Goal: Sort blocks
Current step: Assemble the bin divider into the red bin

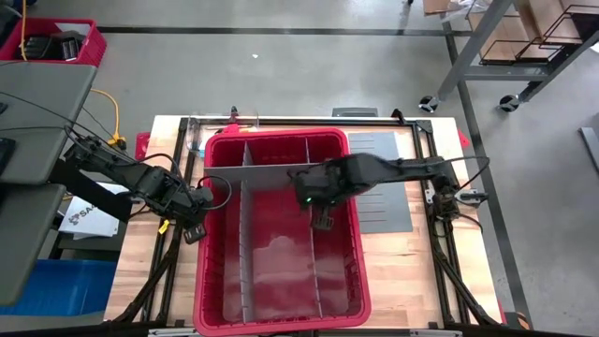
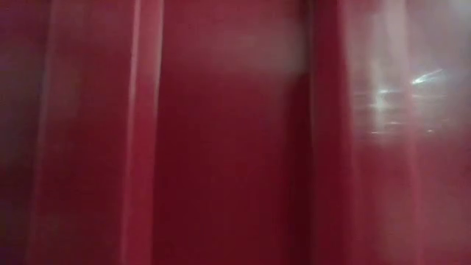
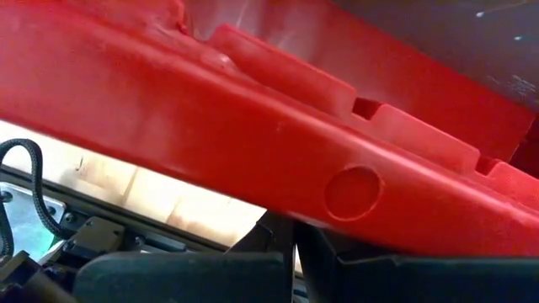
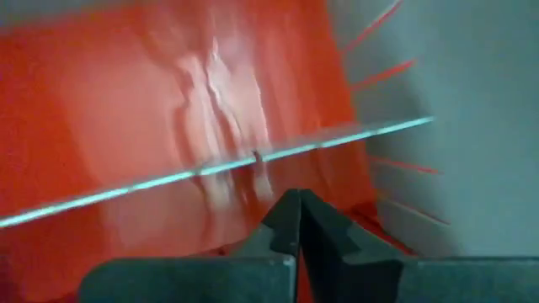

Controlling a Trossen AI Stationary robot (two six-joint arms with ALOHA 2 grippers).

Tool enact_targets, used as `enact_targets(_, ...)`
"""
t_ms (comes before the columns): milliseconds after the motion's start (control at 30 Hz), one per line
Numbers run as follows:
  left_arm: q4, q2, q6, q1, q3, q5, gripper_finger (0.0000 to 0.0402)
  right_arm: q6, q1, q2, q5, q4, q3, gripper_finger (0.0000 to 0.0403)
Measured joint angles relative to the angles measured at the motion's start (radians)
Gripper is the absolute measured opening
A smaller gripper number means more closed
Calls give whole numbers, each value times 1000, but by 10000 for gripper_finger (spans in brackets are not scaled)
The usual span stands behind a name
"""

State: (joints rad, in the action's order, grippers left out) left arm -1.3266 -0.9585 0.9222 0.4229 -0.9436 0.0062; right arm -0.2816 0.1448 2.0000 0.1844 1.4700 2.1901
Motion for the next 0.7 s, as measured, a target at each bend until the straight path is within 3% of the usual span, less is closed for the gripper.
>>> enact_targets(67, 1, 0, 0, 0, 0, 4, 0, -30, 0, -14, 56, 15, 83, 0)
enact_targets(133, 2, 0, 0, 0, 0, 6, 0, -73, -5, -26, 185, 10, 150, 0)
enact_targets(233, 3, 0, 8, 0, 0, 7, 0, -118, -29, -54, 319, -93, 143, 0)
enact_targets(500, 5, 0, 30, -3, 0, 10, 0, -239, -64, -58, 371, -384, -105, 0)
enact_targets(700, 5, 0, 35, -3, 0, 10, 0, -304, -22, -64, 412, -439, -144, 0)
